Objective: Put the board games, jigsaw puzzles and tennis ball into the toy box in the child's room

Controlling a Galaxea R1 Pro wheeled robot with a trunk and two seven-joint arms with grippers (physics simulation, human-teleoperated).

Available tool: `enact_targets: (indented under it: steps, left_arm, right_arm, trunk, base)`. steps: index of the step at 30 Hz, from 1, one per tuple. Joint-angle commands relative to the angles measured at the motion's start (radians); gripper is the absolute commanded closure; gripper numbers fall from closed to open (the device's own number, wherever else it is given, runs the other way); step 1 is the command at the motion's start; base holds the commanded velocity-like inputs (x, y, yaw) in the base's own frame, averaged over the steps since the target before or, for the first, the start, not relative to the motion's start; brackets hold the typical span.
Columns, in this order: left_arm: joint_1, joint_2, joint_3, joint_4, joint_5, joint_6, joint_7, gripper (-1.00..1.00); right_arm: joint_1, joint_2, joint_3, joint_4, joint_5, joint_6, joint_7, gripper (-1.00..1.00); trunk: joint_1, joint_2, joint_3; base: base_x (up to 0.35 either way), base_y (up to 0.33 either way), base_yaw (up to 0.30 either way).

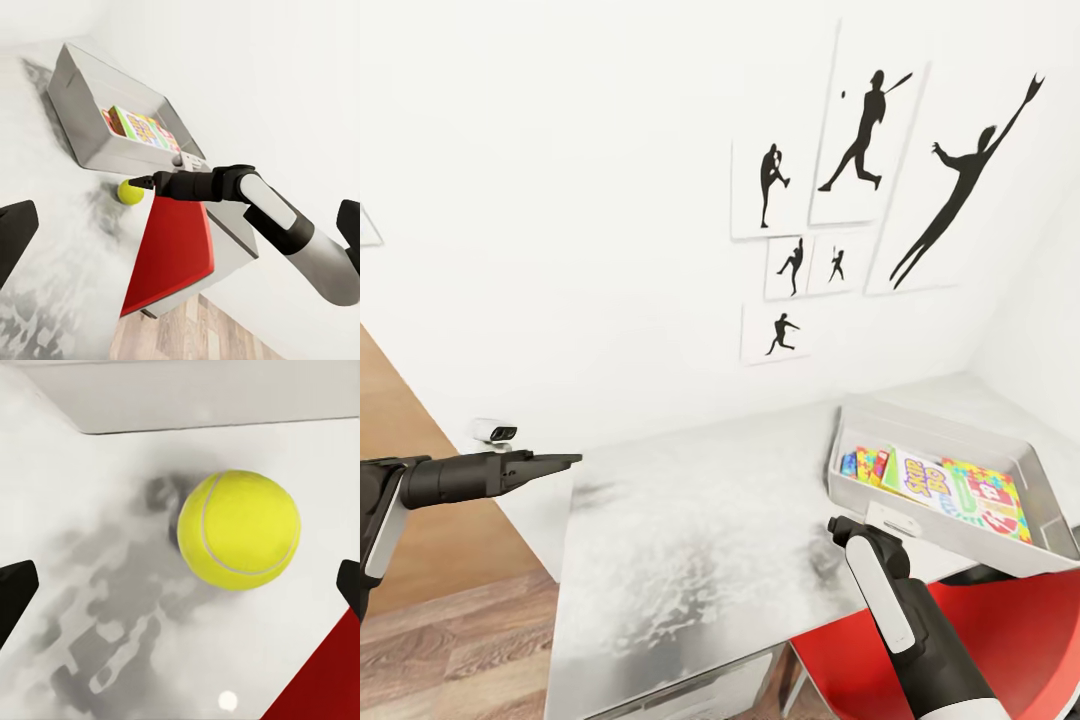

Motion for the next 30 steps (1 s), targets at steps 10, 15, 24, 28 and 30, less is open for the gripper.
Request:
enact_targets:
  steps: [10, 15, 24, 28, 30]
  left_arm:
    - [-0.001, -0.002, 0.000, 0.000, 0.000, 0.010, -0.004, -1.00]
    - [-0.001, -0.002, 0.000, 0.000, 0.000, 0.011, -0.004, -1.00]
    - [-0.001, -0.003, -0.002, 0.000, 0.000, 0.011, -0.004, -1.00]
    - [-0.001, -0.003, -0.001, 0.000, 0.000, 0.011, -0.004, -1.00]
    - [-0.001, -0.003, -0.001, 0.000, 0.000, 0.011, -0.004, -1.00]
  right_arm:
    - [-0.001, 0.000, 0.001, -0.001, -0.007, 0.003, -0.008, -1.00]
    - [0.000, 0.000, 0.001, -0.001, -0.007, 0.003, -0.007, -1.00]
    - [0.000, 0.000, 0.001, -0.001, -0.007, 0.003, -0.003, -1.00]
    - [0.000, 0.000, 0.001, -0.001, -0.007, 0.003, -0.002, -1.00]
    - [0.000, 0.000, 0.001, -0.001, -0.007, 0.003, -0.002, -1.00]
  trunk:
    - [0.001, -0.002, -0.018]
    - [0.001, -0.002, -0.026]
    - [0.001, -0.002, -0.041]
    - [0.001, -0.002, -0.047]
    - [0.001, -0.002, -0.051]
  base:
    - [0.071, -0.046, 0.000]
    - [0.114, -0.098, 0.000]
    - [0.015, -0.012, 0.000]
    - [0.001, -0.001, 0.000]
    - [0.000, 0.000, 0.000]
